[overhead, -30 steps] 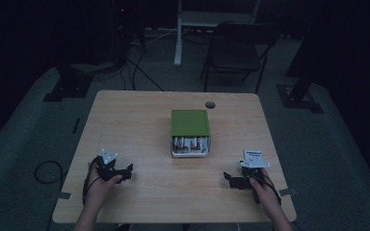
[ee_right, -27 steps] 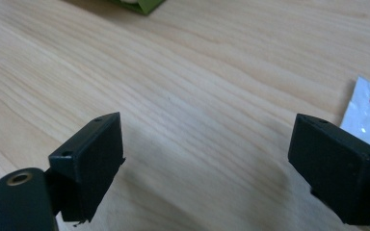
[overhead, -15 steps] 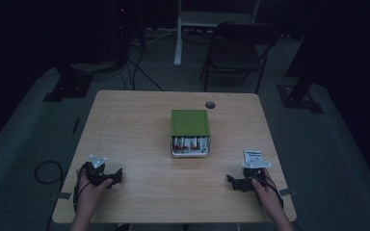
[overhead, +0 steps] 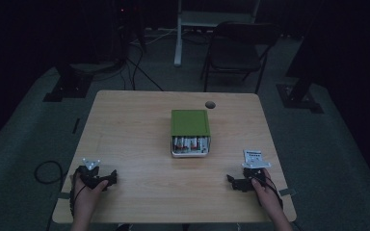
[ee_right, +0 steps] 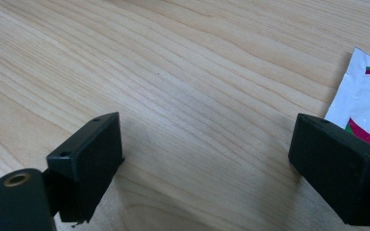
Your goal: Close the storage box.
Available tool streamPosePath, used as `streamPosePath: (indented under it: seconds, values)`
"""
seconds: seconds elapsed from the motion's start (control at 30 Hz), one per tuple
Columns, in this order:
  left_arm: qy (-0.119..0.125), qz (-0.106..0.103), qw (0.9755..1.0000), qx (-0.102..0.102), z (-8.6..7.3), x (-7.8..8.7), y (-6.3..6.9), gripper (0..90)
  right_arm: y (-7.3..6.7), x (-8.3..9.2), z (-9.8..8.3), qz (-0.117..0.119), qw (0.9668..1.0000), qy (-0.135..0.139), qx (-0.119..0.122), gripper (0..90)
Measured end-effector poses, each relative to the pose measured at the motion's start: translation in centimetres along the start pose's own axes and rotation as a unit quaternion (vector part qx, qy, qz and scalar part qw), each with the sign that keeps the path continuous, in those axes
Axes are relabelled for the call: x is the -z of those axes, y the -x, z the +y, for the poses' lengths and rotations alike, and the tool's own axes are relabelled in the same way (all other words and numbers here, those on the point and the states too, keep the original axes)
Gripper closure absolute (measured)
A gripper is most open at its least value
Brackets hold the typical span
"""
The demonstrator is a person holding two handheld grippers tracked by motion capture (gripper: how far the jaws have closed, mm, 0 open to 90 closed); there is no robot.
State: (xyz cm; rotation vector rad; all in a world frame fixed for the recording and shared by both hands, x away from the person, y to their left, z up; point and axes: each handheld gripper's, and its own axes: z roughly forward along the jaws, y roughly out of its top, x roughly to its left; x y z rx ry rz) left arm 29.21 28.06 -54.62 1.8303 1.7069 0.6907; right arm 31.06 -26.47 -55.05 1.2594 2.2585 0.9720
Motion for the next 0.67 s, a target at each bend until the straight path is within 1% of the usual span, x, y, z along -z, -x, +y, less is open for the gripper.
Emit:
streamPosePath:
  seconds: [0.17, 0.67]
  values:
    - [0.001, 0.018, 0.9997, 0.018, -0.14, 0.11, 0.07, 3.4, 0.0, 0.0, 0.0, 0.0, 1.0, 0.0, 0.0, 11.2]
    - [-0.001, 0.024, 0.9994, 0.025, -0.05, -0.02, 0.14, 2.0, -0.01, 0.0, 0.0, 0.0, 1.0, 0.0, 0.0, 11.2]
